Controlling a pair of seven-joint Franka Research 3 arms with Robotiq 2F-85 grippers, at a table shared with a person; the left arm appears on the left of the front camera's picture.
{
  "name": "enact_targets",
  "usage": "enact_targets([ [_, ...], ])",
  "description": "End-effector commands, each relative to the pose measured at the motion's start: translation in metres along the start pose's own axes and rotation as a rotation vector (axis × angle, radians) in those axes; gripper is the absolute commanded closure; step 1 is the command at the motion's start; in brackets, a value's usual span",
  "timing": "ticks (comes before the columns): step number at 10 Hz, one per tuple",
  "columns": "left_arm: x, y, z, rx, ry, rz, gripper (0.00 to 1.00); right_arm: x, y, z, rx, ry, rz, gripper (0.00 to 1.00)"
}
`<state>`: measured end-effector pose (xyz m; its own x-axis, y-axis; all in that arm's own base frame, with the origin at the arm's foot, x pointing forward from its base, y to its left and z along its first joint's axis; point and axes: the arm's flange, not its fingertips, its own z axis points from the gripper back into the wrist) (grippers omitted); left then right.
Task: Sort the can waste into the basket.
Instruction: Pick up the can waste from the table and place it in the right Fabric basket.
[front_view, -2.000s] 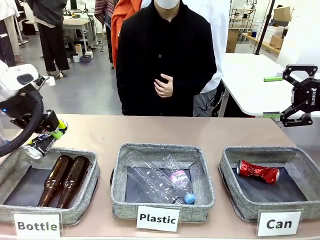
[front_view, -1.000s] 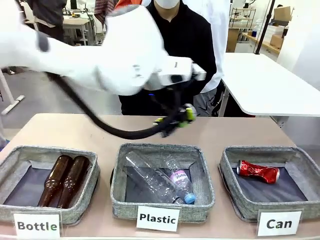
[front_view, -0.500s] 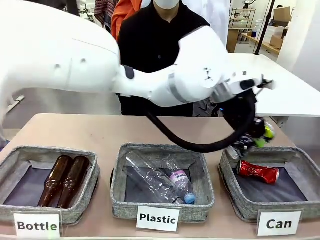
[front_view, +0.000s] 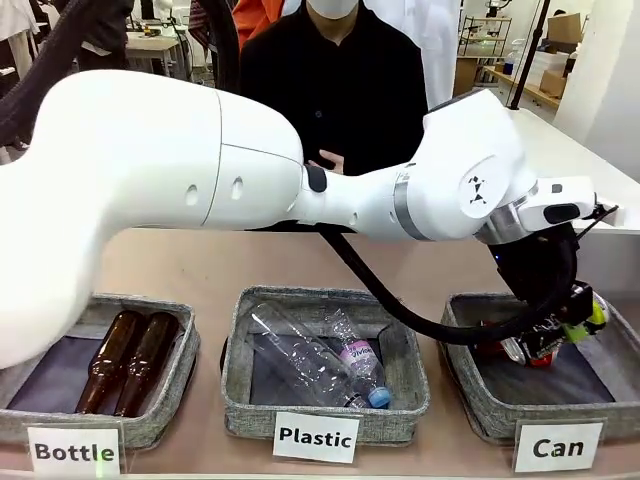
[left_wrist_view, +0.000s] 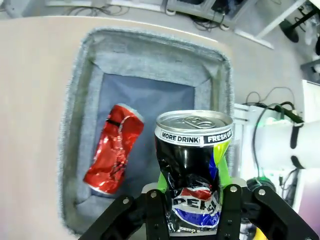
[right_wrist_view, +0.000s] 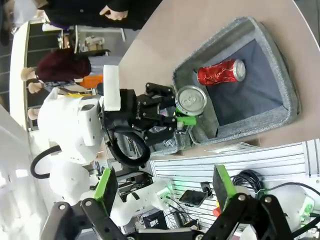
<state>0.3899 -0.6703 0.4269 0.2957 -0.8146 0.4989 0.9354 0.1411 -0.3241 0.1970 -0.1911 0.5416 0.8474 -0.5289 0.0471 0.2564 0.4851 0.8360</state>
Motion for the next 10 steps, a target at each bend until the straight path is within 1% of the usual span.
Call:
enact_targets([
  [1, 0.0074, 0.0057, 0.0111, 0.046, 0.002, 0.003, 0.59, -0.0083, -0.0054, 0.0109, -0.041, 0.0, -0.011, 0.0],
  [3, 0.0101, 0.0076, 0.0105, 0.067, 0.007, 0.001, 0.59, -0.0134, -0.0053, 0.0134, -0.087, -0.035, -0.036, 0.0],
  [6, 0.0077, 0.0105, 0.0118, 0.084, 0.005, 0.006, 0.59, -0.014, -0.002, 0.011, -0.083, -0.044, -0.016, 0.0],
  [7, 0.0057, 0.0101, 0.0115, 0.081, 0.006, -0.003, 0.01, -0.0141, -0.0018, 0.0108, -0.084, -0.043, -0.012, 0.0],
  [10, 0.0037, 0.0116, 0.0183, 0.107, -0.02, -0.006, 0.0, -0.0147, 0.0001, 0.009, -0.083, -0.043, -0.004, 0.0],
])
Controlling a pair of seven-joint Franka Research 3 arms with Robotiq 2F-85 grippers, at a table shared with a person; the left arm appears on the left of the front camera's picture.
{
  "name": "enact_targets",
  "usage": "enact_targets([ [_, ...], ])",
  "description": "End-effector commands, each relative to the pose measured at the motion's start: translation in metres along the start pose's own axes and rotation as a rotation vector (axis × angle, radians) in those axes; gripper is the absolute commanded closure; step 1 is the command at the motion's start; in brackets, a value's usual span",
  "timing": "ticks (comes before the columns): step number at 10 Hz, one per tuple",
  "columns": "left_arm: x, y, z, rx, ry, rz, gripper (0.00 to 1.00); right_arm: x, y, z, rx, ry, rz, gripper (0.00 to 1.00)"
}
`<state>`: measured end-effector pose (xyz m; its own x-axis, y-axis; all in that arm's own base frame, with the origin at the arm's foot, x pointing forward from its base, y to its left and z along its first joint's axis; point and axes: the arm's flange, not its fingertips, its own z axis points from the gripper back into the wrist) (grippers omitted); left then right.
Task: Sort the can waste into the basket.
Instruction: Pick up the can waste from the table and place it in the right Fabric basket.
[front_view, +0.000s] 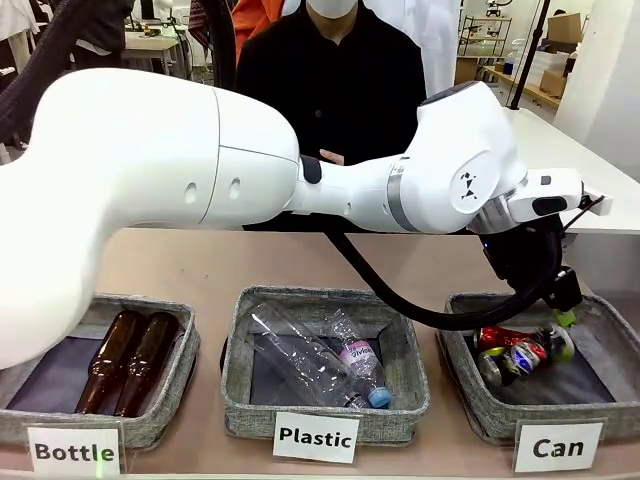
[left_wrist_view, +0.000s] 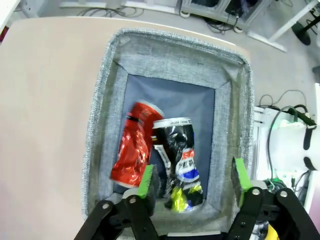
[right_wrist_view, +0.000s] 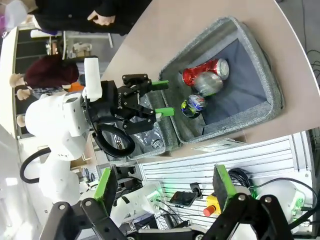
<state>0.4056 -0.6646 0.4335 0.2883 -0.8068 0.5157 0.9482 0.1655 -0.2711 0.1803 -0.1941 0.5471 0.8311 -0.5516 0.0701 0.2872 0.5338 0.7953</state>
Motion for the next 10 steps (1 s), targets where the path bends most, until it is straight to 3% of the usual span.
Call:
enact_targets([
  [1, -0.001, 0.002, 0.013, 0.088, -0.018, 0.001, 0.0, -0.002, 0.002, -0.004, -0.015, -0.011, -0.007, 0.0],
  [2, -0.004, 0.005, 0.024, 0.097, -0.012, 0.018, 0.0, -0.002, 0.005, -0.005, -0.02, -0.01, -0.003, 0.0],
  [3, -0.011, 0.006, 0.04, 0.113, 0.018, 0.05, 0.19, 0.0, 0.01, -0.01, -0.025, -0.004, 0.005, 0.0],
  [5, -0.046, 0.006, 0.091, 0.175, 0.1, 0.11, 0.19, 0.011, 0.032, -0.039, -0.052, 0.044, 0.037, 0.0],
  [7, -0.093, -0.002, 0.148, 0.119, 0.118, 0.158, 0.19, 0.025, 0.063, -0.085, -0.046, 0.083, 0.072, 0.0],
  [10, -0.18, -0.015, 0.251, 0.239, 0.009, 0.299, 0.19, 0.029, 0.111, -0.18, -0.05, 0.156, 0.106, 0.0],
])
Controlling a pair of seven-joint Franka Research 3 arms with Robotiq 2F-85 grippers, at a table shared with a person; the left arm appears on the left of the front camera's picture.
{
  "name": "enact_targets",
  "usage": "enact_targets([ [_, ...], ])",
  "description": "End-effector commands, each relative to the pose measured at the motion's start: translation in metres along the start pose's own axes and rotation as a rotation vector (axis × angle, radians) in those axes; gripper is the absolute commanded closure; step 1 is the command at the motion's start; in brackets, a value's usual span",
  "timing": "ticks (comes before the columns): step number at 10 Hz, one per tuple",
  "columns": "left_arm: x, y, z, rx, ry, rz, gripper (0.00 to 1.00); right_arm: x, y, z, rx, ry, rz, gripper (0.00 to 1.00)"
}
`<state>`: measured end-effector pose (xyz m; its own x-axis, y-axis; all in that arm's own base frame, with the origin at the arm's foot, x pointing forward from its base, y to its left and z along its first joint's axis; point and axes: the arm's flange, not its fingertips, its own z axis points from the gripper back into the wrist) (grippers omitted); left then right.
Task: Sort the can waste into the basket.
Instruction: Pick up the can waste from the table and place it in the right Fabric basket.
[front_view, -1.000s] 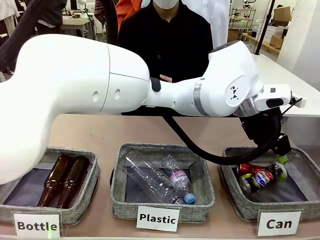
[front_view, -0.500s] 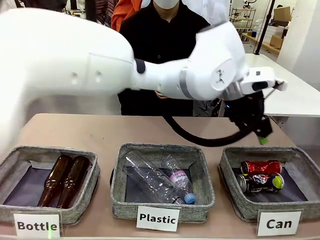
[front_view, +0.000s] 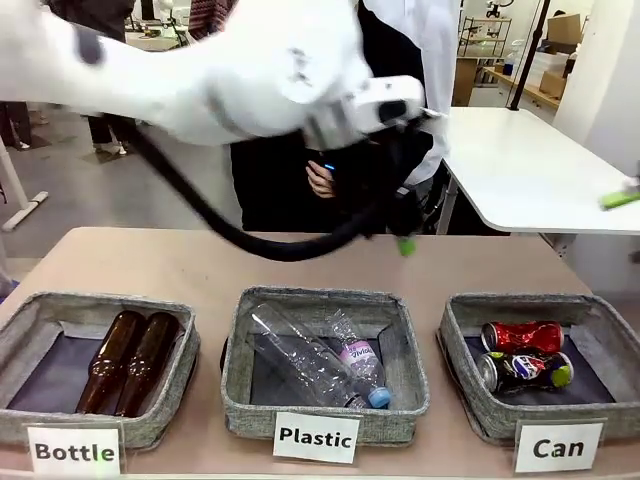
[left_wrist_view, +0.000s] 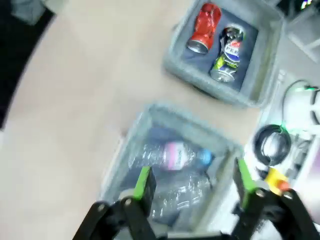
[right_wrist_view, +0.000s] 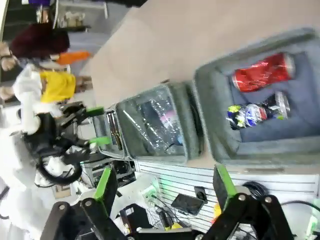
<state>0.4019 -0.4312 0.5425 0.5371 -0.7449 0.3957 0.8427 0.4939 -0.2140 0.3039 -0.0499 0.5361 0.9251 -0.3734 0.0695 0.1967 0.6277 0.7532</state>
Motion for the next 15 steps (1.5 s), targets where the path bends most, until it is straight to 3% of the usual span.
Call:
enact_targets([
  [1, -0.086, 0.016, 0.06, 0.044, -0.1, 0.104, 0.19, 0.011, 0.022, -0.048, 0.047, 0.024, -0.016, 0.0],
  [2, -0.12, 0.043, 0.096, 0.016, -0.122, 0.202, 0.19, 0.011, 0.038, -0.079, 0.133, 0.066, -0.029, 0.0],
  [3, -0.149, 0.07, 0.124, -0.097, -0.141, 0.293, 0.19, 0.01, 0.049, -0.102, 0.234, 0.095, -0.09, 0.0],
  [4, -0.185, 0.096, 0.147, -0.267, -0.183, 0.372, 0.19, 0.006, 0.055, -0.121, 0.369, 0.174, -0.185, 0.0],
  [5, -0.228, 0.131, 0.173, -0.499, -0.316, 0.483, 0.19, 0.006, 0.059, -0.144, 0.531, 0.254, -0.295, 0.0],
  [6, -0.249, 0.154, 0.186, -0.587, -0.399, 0.518, 0.19, 0.012, 0.06, -0.153, 0.549, 0.27, -0.306, 0.0],
  [8, -0.332, 0.205, 0.195, -0.84, -0.732, 0.708, 0.19, 0.021, 0.054, -0.151, 0.566, 0.296, -0.295, 0.0],
  [9, -0.368, 0.227, 0.19, -0.936, -0.873, 0.837, 0.19, 0.025, 0.052, -0.15, 0.544, 0.257, -0.298, 0.0],
  [10, -0.391, 0.237, 0.166, -0.956, -0.939, 0.861, 0.19, 0.026, 0.05, -0.146, 0.496, 0.202, -0.273, 0.0],
  [11, -0.357, 0.212, 0.208, -0.781, -0.619, 0.65, 0.19, 0.017, 0.052, -0.156, 0.544, 0.288, -0.33, 0.0],
  [15, -0.357, 0.212, 0.208, -0.781, -0.619, 0.65, 0.19, 0.017, 0.052, -0.156, 0.544, 0.288, -0.33, 0.0],
])
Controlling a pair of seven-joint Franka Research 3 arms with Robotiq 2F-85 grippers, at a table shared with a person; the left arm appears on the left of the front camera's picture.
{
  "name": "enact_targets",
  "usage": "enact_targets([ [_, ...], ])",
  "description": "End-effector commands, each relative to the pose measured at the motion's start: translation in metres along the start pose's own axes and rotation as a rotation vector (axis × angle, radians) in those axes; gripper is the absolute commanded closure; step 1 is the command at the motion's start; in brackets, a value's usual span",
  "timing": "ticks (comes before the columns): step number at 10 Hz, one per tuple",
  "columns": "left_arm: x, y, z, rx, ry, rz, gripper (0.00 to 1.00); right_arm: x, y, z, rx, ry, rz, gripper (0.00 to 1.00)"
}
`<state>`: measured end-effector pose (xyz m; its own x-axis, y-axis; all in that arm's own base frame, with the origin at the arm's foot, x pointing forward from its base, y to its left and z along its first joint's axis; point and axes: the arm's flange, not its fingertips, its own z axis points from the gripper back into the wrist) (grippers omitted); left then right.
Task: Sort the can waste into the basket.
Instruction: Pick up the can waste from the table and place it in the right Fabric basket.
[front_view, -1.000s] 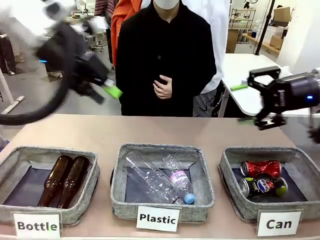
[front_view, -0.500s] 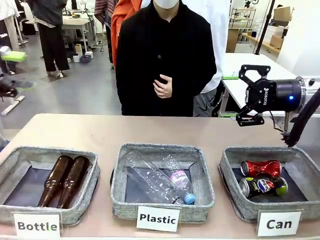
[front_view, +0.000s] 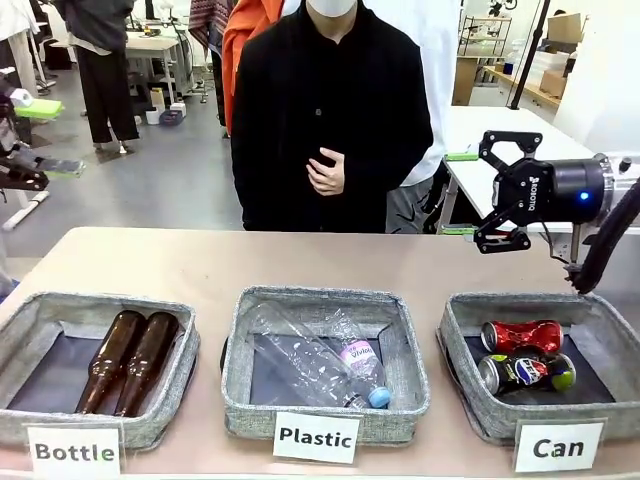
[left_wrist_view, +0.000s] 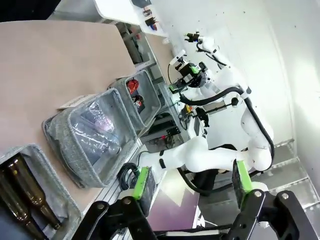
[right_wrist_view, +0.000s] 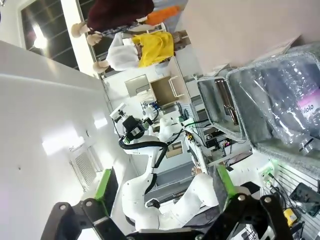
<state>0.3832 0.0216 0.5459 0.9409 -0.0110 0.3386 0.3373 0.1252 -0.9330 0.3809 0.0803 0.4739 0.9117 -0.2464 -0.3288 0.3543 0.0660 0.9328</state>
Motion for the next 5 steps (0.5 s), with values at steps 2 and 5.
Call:
enact_targets([
  [2, -0.0032, 0.0048, 0.0108, 0.007, -0.003, 0.01, 0.19, -0.0007, 0.0004, -0.0018, 0.011, 0.005, -0.011, 0.0],
  [5, -0.0032, 0.0048, 0.0108, 0.007, -0.003, 0.01, 0.19, -0.0007, 0.0004, -0.0018, 0.011, 0.005, -0.011, 0.0],
])
